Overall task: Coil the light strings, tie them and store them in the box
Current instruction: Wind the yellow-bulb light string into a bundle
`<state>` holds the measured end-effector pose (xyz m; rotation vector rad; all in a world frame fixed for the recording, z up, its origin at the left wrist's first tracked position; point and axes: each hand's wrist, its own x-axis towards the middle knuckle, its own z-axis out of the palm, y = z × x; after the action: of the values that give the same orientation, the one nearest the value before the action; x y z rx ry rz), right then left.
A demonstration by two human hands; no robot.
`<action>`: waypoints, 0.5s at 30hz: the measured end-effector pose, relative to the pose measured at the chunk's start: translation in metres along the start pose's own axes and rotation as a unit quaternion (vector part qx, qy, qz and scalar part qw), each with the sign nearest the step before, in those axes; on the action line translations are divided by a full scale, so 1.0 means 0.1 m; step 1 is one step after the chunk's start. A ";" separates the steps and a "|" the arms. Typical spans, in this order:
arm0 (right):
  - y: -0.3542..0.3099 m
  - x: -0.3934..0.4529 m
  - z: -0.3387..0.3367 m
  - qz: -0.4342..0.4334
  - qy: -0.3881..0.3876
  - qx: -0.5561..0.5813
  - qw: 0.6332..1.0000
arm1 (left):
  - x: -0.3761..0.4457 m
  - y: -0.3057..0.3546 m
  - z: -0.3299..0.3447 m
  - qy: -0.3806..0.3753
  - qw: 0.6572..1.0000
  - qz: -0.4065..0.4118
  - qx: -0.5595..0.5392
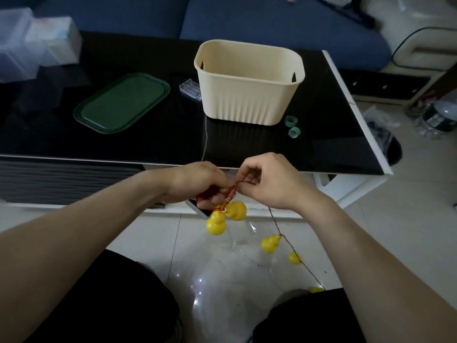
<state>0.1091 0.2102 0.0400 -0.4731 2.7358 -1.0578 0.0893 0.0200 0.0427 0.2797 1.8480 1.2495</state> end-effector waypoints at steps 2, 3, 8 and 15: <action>0.01 0.00 -0.04 0.007 -0.012 -0.002 1.000 | 0.00 0.01 -0.02 0.018 0.999 -0.003 -0.032; 0.01 0.00 -0.07 0.013 -0.021 0.005 1.000 | 0.00 0.01 -0.03 0.033 0.998 -0.003 -0.055; 0.03 0.02 -0.10 0.033 -0.065 0.047 0.996 | 0.01 0.02 -0.07 0.079 0.985 0.005 -0.153; 0.06 0.03 -0.10 0.116 -0.195 0.059 0.972 | -0.05 0.06 -0.19 0.144 0.951 0.039 -0.271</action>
<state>0.1021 0.2197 0.0428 -0.2958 2.3034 -0.9457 0.0760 0.0074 0.0529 -0.1424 1.6520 1.8719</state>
